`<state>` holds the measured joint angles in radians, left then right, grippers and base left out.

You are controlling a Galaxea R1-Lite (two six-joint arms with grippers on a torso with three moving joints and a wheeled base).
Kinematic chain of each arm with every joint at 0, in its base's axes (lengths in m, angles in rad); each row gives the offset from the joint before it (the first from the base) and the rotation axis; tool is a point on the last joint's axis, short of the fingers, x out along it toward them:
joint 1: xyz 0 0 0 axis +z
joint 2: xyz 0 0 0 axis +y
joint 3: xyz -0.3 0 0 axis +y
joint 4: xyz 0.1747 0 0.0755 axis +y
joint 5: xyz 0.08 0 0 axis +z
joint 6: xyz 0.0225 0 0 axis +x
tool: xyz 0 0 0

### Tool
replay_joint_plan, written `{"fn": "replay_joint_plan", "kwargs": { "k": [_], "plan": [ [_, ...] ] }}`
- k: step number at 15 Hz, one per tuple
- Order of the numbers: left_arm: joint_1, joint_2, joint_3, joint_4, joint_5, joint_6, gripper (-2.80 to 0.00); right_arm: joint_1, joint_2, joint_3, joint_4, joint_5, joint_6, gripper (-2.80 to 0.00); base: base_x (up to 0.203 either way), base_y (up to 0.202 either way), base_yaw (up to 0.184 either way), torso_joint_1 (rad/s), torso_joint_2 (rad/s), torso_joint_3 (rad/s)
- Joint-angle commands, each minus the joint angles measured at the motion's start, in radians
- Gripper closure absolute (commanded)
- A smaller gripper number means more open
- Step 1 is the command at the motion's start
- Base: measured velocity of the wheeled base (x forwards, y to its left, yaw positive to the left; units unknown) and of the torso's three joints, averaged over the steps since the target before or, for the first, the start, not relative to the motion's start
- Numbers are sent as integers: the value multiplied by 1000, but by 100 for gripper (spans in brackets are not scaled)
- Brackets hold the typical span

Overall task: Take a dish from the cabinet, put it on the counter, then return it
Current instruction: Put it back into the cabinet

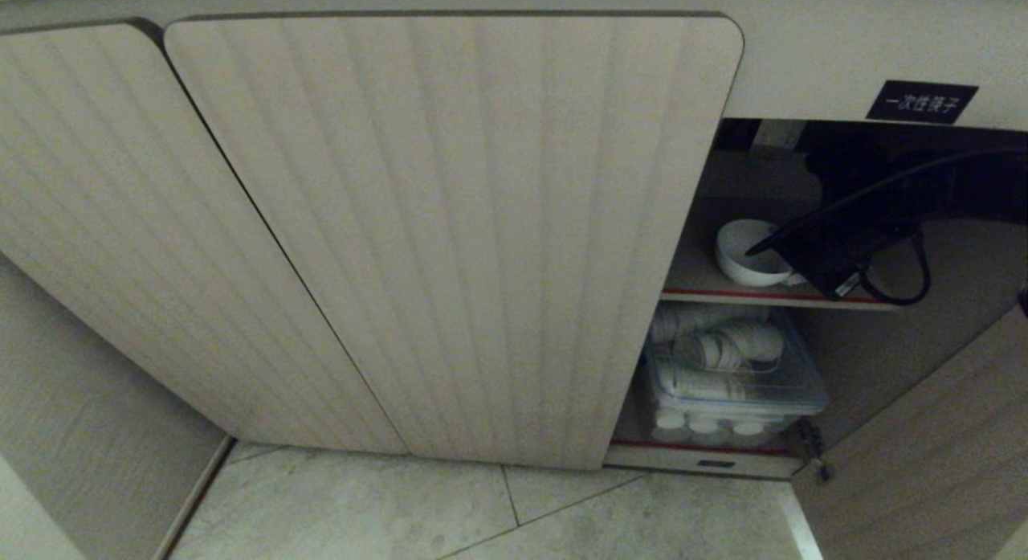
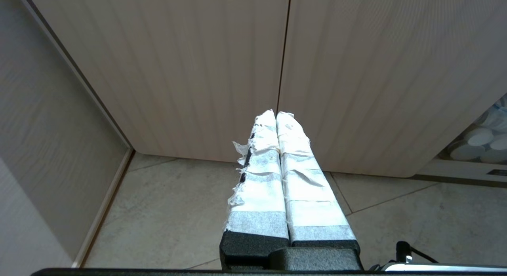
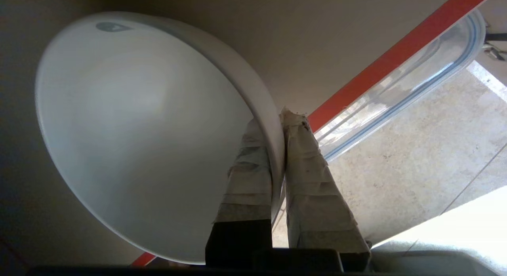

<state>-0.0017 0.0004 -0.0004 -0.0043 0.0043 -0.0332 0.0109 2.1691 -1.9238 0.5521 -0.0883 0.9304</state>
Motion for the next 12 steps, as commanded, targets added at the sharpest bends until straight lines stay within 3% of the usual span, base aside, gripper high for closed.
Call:
{"fn": "replay_joint_plan", "kwargs": {
  "k": [1,12],
  "plan": [
    [0,0,0,0,0,-1,0,1,9,-1,3,-9,5,0,0,0,0,0,0,0],
    [0,0,0,0,0,-1,0,1,23,-17,3,-19,5,0,0,0,0,0,0,0]
  ]
}}
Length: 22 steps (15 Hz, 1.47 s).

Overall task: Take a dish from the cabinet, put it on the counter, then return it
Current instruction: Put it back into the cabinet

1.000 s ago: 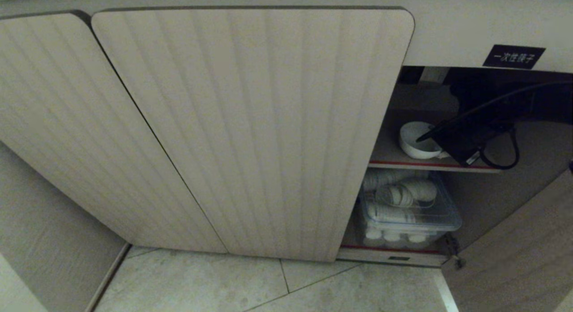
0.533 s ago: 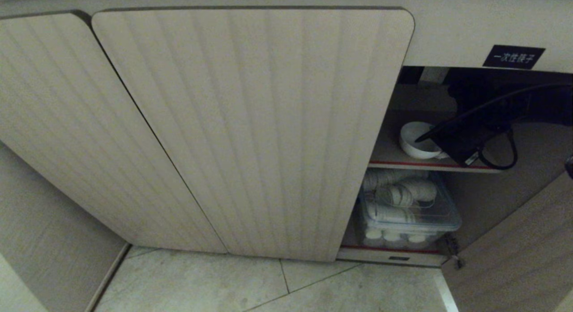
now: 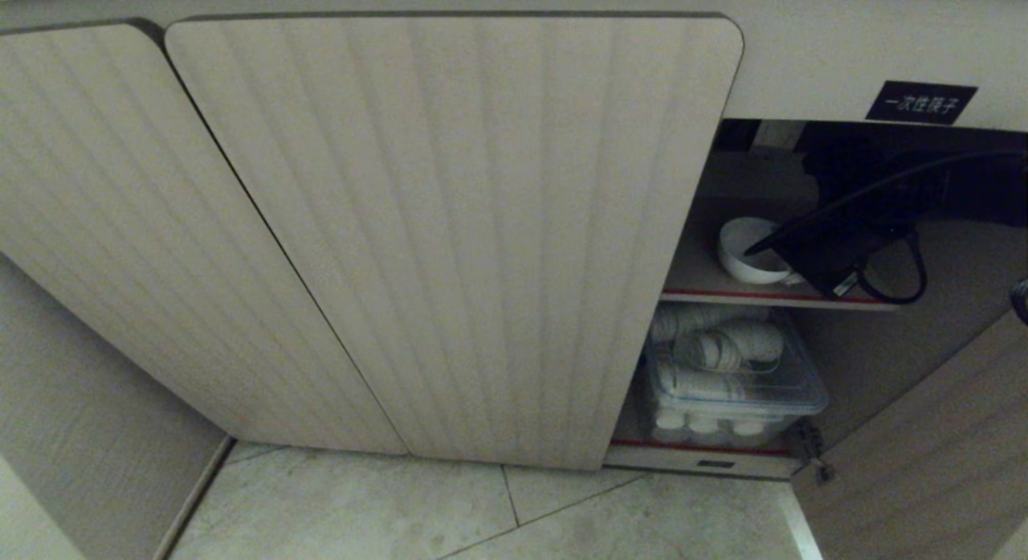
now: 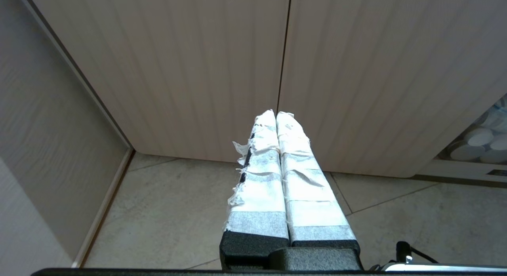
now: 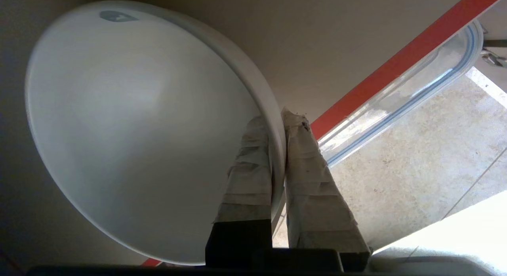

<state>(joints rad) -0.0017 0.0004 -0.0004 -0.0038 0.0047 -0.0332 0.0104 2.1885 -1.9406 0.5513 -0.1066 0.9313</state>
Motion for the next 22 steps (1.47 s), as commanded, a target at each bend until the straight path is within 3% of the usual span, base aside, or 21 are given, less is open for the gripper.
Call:
{"fn": "replay_joint_plan", "kwargs": {
  "k": [1,4,5,19,22],
  "plan": [
    [0,0,0,-1,0,-1,0,0,4,0,4,-1,6,0,0,0,0,0,0,0],
    [0,0,0,-1,0,-1,0,2,5,0,6,-1,6,0,0,0,0,0,0,0],
    [0,0,-1,-1,0,-1,0,2,5,0,6,-1,6,-280,0,0,0,0,0,0],
    [0,0,0,-1,1,-1,0,7,-3,-4,4,-27,4,-280,0,0,0,0,0,0],
    [0,0,0,-1,0,-1,0,17,-15,-1,4,-65,-6,-280,0,0,0,0,0,0]
  ]
}}
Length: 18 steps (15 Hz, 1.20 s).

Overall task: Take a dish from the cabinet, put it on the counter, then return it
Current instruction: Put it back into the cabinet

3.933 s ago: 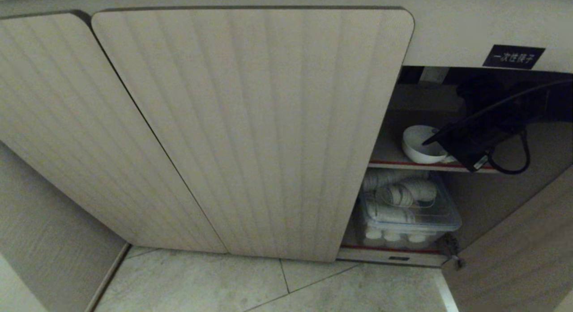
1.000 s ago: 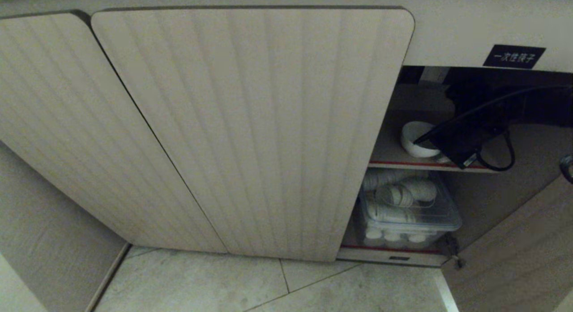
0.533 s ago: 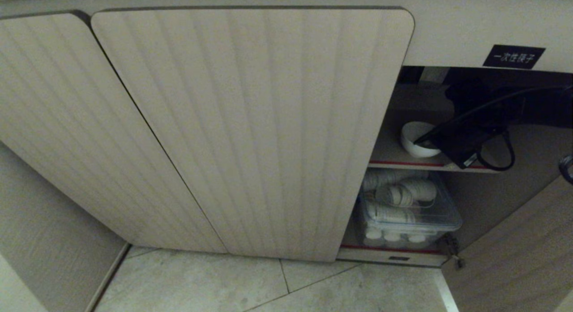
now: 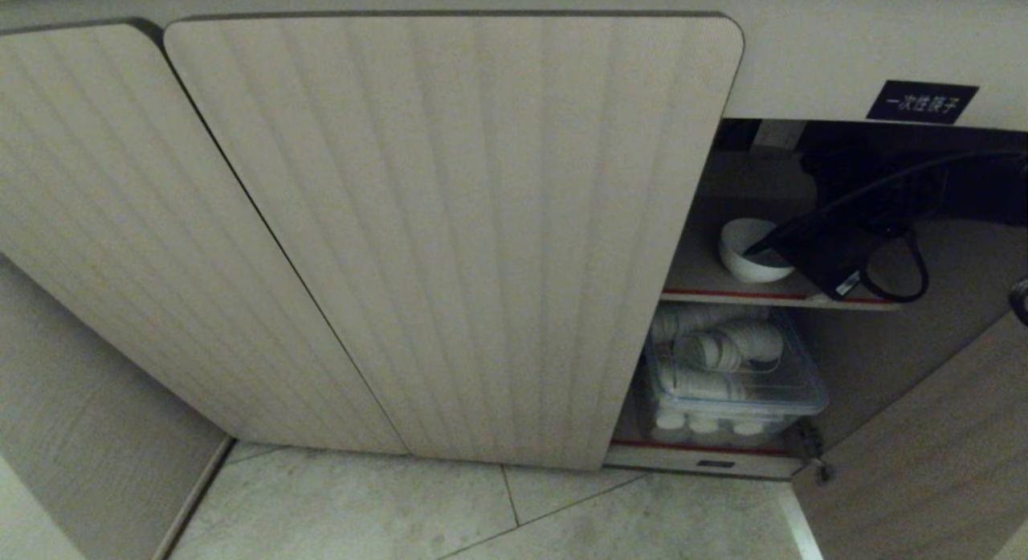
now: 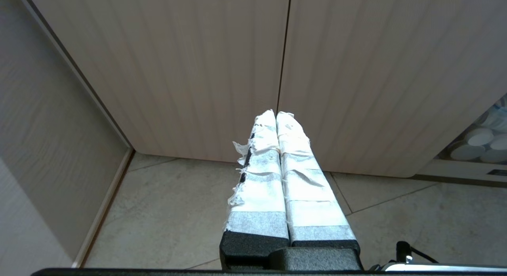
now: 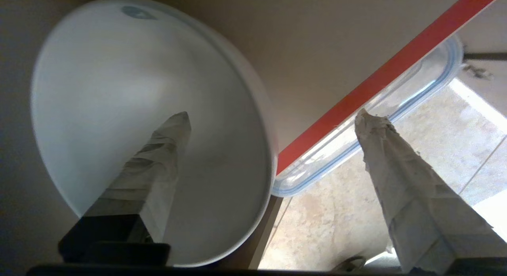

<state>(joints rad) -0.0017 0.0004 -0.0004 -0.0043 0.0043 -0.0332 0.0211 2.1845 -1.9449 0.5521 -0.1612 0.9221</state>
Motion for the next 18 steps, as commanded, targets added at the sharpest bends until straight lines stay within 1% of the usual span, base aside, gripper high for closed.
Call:
{"fn": "replay_joint_plan", "kwargs": {
  "k": [1,5,8,9,15,17,18],
  "plan": [
    [0,0,-1,0,1,-1,0,9,-13,3,3,-15,3,-280,0,0,0,0,0,0],
    [0,0,0,0,2,-1,0,16,-26,9,3,-32,-2,-280,0,0,0,0,0,0],
    [0,0,0,0,1,-1,0,17,-29,11,2,-52,-43,-280,0,0,0,0,0,0],
    [0,0,0,0,0,-1,0,17,-32,11,-1,-70,-75,-280,0,0,0,0,0,0],
    [0,0,0,0,0,-1,0,17,-47,12,0,-81,-94,-280,0,0,0,0,0,0],
    [0,0,0,0,0,-1,0,24,-48,19,-1,-107,-111,-280,0,0,0,0,0,0],
    [0,0,0,0,0,-1,0,34,-50,29,-4,-130,-133,-280,0,0,0,0,0,0]
  ]
}}
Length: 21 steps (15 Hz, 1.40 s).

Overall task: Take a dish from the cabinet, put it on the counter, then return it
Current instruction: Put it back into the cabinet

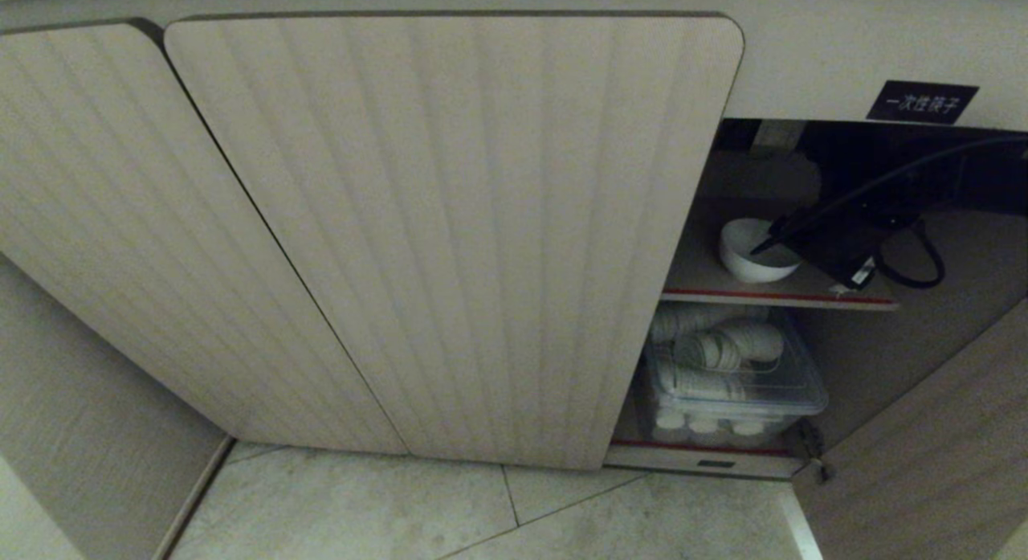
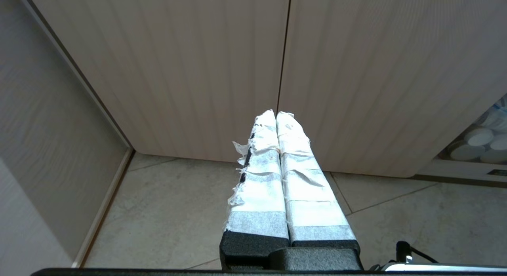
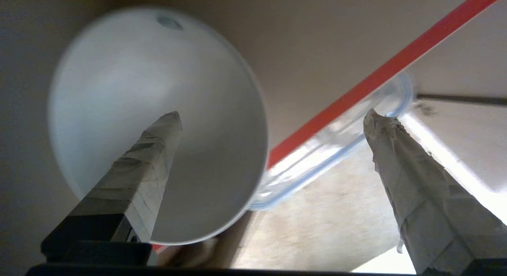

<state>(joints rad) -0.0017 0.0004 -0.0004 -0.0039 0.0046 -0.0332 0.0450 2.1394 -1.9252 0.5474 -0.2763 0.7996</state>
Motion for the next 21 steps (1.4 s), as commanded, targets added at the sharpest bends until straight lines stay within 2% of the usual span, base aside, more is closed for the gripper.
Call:
{"fn": "replay_joint_plan", "kwargs": {
  "k": [1,11,14,21],
  "plan": [
    [0,0,-1,-1,2,-1,0,15,-9,11,-2,-20,-15,-280,0,0,0,0,0,0],
    [0,0,-1,-1,1,-1,0,26,-32,12,-10,-52,-49,-280,0,0,0,0,0,0],
    [0,0,0,-1,0,-1,0,30,-31,15,-12,-109,-75,-280,0,0,0,0,0,0],
    [0,0,0,-1,0,-1,0,44,-32,31,-53,-130,-85,-280,0,0,0,0,0,0]
  ]
}}
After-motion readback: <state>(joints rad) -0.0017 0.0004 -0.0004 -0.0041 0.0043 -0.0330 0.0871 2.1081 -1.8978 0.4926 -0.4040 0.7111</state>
